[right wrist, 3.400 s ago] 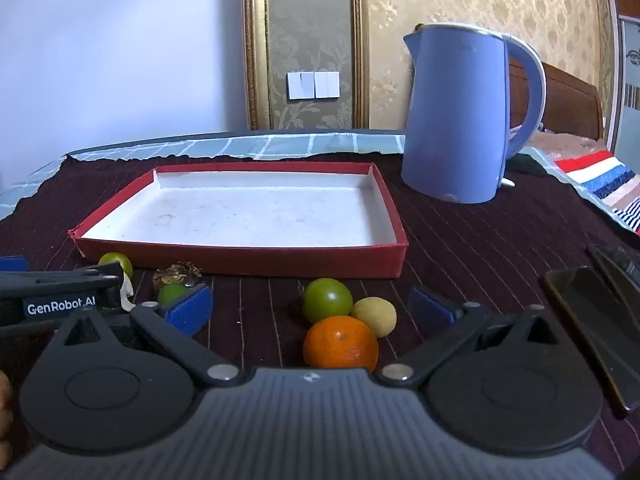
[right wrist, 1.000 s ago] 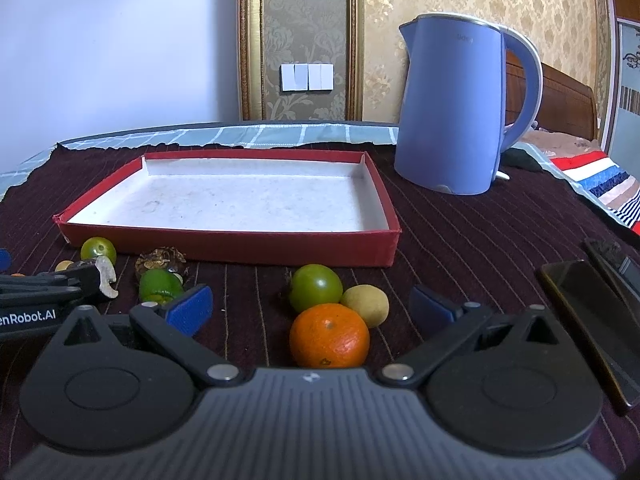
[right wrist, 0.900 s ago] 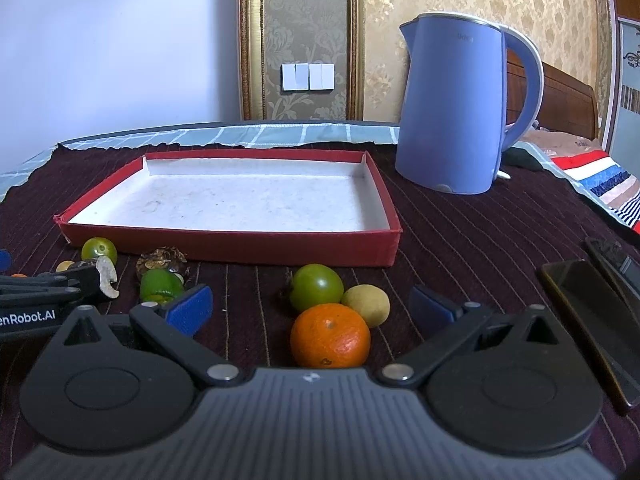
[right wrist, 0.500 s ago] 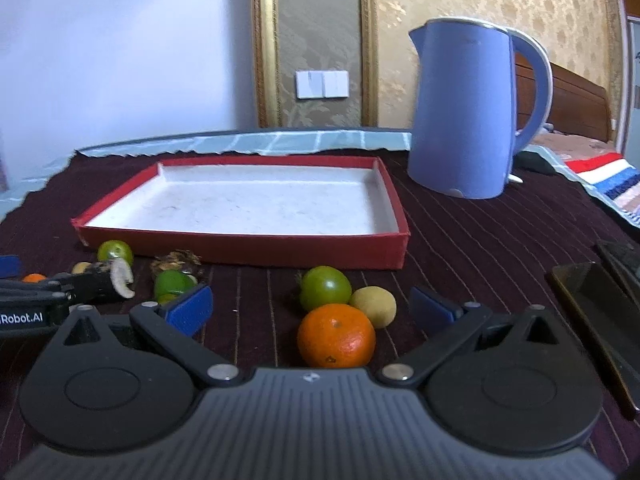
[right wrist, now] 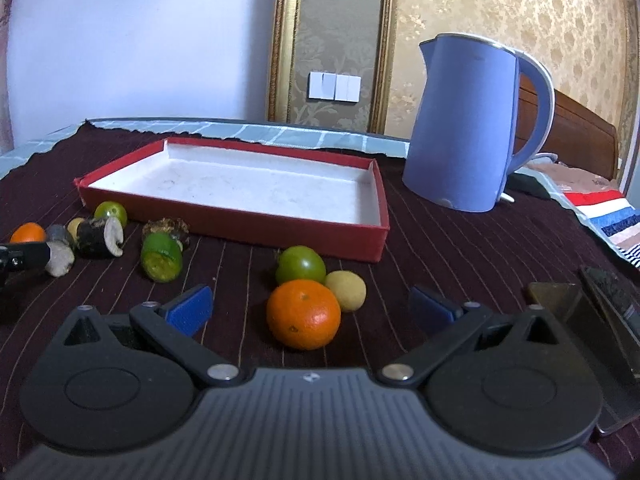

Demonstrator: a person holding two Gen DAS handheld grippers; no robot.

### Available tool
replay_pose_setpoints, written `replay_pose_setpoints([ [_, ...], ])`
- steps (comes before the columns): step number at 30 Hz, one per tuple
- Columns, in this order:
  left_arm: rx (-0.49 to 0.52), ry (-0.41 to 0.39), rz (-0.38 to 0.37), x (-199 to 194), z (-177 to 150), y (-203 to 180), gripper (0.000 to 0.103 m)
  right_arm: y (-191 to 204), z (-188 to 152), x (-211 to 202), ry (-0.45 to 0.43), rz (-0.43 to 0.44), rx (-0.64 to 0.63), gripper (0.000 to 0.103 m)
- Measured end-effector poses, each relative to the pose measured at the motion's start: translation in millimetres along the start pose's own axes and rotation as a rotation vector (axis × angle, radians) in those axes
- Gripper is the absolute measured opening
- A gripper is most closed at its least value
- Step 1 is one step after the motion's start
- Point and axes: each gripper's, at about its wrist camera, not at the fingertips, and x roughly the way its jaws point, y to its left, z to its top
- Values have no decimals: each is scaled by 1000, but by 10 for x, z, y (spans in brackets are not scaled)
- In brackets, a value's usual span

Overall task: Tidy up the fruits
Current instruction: 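Close the left tool on one orange while the right tool grasps another orange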

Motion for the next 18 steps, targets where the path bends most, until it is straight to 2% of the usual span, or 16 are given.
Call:
replay_pose_setpoints([
  [5, 94, -27, 10, -31, -31, 124, 103, -117, -25, -29, 4, 43, 61, 103],
  [14, 102, 25, 34, 107, -17, 268, 102, -245, -76, 16, 22, 43, 88, 103],
  [18, 116, 51, 24, 167, -10, 226, 86, -243, -70, 52, 35, 46, 43, 101],
])
